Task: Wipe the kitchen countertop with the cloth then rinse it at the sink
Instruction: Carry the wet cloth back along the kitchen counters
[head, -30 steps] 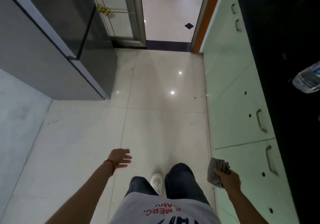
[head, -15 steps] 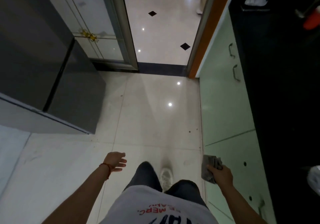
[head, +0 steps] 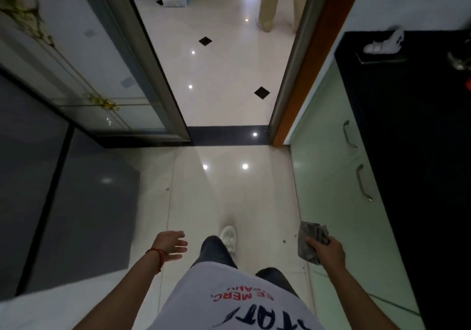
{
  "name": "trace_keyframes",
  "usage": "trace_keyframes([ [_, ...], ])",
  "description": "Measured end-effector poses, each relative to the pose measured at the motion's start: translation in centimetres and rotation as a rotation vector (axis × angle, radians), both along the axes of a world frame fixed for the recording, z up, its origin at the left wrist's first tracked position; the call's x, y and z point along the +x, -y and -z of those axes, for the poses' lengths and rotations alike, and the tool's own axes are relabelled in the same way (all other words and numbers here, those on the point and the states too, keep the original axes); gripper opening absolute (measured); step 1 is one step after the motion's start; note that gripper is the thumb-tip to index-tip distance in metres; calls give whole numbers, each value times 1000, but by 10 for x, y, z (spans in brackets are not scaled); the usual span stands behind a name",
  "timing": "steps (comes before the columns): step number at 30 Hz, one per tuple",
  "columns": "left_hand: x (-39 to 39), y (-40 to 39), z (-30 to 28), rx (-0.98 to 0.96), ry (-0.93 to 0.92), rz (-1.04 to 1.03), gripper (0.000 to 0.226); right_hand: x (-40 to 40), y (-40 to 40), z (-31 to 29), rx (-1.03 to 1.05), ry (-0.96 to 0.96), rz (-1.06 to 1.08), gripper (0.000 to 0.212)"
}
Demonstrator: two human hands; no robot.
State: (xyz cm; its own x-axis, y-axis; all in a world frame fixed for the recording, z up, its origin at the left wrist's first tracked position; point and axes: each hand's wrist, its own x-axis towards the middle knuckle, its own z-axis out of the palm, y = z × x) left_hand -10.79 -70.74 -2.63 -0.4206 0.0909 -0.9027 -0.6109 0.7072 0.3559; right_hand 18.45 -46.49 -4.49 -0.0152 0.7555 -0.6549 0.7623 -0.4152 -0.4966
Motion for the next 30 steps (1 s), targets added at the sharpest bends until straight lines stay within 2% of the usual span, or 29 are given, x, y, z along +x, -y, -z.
trace_keyframes([
  [7,-90,-138,-14,41,-3,204,12,-51,-58,-1,-24,17,107,35],
  [13,-132,-247,-16,73,-62,372,14,-72,-107,5,-76,51,206,45],
  [22,-138,-376,-11,64,-63,688,17,-79,-155,-5,-108,75,352,34],
  [30,-105,-522,-6,64,26,1139,12,-85,-149,-14,-146,79,771,34],
])
